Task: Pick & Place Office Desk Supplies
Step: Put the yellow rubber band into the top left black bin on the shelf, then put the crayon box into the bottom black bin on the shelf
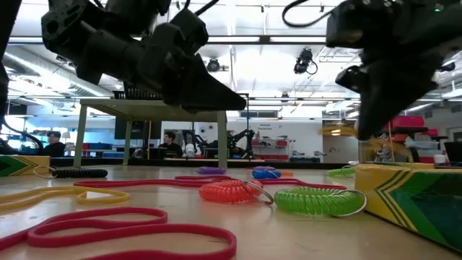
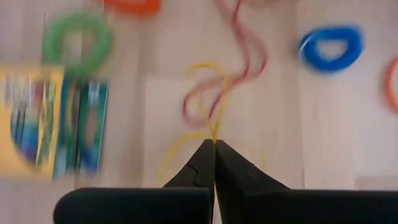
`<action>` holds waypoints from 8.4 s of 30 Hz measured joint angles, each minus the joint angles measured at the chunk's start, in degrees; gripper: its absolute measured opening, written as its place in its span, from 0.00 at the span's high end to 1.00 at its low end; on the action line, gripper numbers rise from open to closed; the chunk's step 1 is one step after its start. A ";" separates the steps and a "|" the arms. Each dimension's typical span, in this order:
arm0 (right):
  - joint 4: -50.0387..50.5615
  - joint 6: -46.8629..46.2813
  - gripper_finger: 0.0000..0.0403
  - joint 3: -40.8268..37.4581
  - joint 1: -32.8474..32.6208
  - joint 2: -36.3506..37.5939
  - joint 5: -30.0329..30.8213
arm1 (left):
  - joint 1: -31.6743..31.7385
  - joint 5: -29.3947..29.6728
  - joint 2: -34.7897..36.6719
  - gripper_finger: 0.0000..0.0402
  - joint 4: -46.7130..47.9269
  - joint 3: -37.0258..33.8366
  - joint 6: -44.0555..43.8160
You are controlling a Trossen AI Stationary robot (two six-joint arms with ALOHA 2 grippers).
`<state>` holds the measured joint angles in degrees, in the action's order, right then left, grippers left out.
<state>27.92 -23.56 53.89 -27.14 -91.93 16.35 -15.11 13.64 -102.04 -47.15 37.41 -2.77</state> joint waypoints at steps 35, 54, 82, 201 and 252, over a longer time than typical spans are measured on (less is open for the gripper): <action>-35.58 9.41 0.99 -3.82 4.29 0.12 12.25 | 0.83 0.29 0.13 0.94 -12.42 0.28 -2.57; -35.82 8.07 0.55 -3.80 4.27 0.12 16.69 | 3.65 16.65 34.90 0.98 22.16 0.22 6.57; -36.32 10.78 0.95 -3.78 4.62 0.08 19.14 | 60.10 7.74 47.22 0.98 44.83 10.45 18.31; -57.61 22.32 0.98 -19.67 13.49 9.32 1.91 | -6.64 -10.40 28.31 0.94 96.01 4.04 -32.03; -57.70 22.54 0.98 -19.67 13.45 9.32 1.63 | 7.47 -21.46 14.71 0.88 100.38 11.29 -2.81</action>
<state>-29.78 -1.02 34.22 -13.69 -82.61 17.98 -7.64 -7.82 -87.33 53.23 48.70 -5.58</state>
